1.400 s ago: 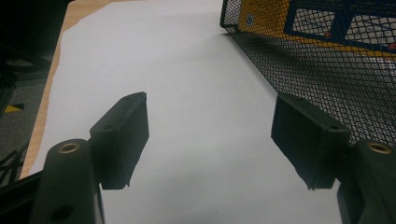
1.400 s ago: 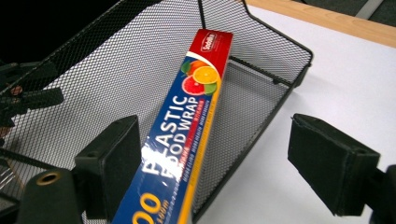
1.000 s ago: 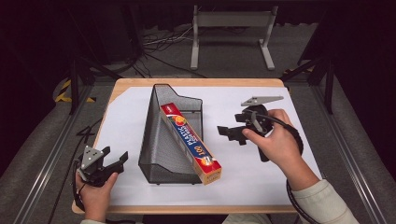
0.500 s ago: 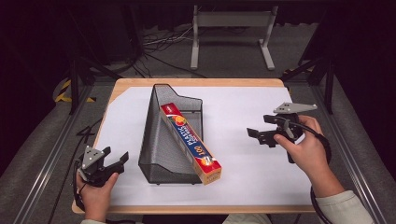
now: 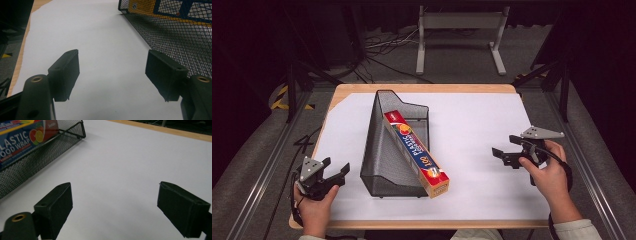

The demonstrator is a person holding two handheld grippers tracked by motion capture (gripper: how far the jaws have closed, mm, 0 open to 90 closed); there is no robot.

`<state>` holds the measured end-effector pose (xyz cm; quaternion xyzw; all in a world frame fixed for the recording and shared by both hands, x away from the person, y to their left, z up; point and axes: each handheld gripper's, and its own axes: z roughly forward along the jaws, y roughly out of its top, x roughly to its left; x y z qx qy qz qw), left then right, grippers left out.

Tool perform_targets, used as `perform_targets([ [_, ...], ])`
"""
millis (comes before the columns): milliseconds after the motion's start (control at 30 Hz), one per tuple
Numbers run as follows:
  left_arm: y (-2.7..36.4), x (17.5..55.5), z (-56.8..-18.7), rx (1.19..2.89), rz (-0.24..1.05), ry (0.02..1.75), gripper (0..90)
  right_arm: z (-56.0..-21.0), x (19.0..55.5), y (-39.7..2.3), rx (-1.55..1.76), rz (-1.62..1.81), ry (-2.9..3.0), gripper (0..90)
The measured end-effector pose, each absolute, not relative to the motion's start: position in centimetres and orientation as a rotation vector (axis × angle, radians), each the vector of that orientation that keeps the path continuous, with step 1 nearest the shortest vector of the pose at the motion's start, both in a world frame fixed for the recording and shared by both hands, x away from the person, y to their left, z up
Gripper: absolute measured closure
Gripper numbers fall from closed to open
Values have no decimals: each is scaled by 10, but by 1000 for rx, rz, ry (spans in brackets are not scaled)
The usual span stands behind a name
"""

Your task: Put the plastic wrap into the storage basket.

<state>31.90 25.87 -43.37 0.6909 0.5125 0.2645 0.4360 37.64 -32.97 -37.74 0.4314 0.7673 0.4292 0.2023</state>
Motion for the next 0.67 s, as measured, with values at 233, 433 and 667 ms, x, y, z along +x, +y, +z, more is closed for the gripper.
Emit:
perform_targets([
  [233,256,319,-433,1734,658,1262,280,-403,376,-342,1213,1169,2153,123],
  [433,256,319,-433,1738,654,1252,280,-423,378,-349,1276,1149,2151,123],
  [667,256,321,-433,1744,653,1249,280,-431,378,-355,1303,1163,2138,119],
])
